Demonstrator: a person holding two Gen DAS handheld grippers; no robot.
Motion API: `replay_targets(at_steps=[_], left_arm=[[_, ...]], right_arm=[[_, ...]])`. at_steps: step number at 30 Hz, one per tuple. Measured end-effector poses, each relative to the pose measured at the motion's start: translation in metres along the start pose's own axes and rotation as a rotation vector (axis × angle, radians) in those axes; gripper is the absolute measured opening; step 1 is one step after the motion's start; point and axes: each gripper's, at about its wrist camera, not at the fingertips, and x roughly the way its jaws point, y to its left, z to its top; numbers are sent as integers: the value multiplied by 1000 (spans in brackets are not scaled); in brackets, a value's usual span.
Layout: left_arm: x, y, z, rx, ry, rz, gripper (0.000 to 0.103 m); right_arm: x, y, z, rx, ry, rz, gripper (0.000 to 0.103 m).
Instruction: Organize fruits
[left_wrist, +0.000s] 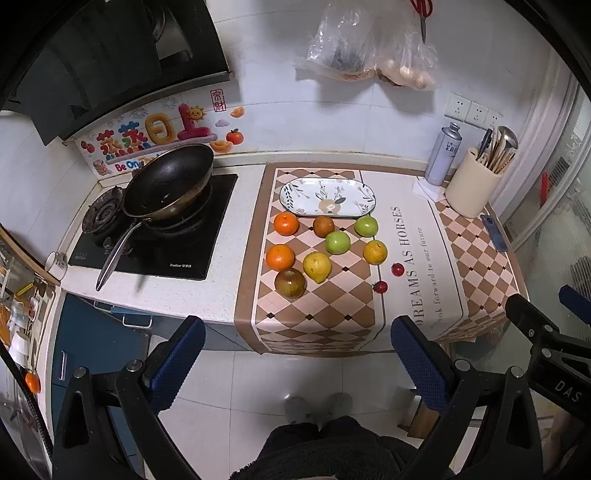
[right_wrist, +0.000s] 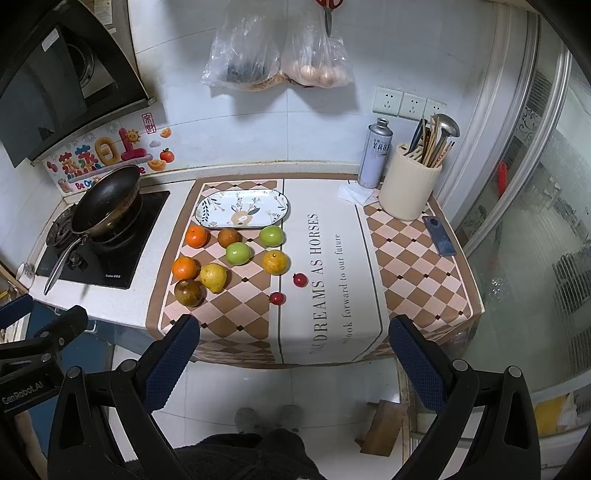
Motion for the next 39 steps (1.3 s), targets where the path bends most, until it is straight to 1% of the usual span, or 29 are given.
replay_targets(at_steps=[7, 10, 39], left_arm=[[1, 2, 1, -4, -2, 2, 103], [3, 9, 1, -11, -5, 3, 103], [3, 10, 5, -12, -9, 5, 103]], right_arm=[[7, -3, 1, 1, -4, 11, 103], [8, -2, 2, 1, -5, 17, 103], [6, 6, 9, 5, -7, 31, 103]])
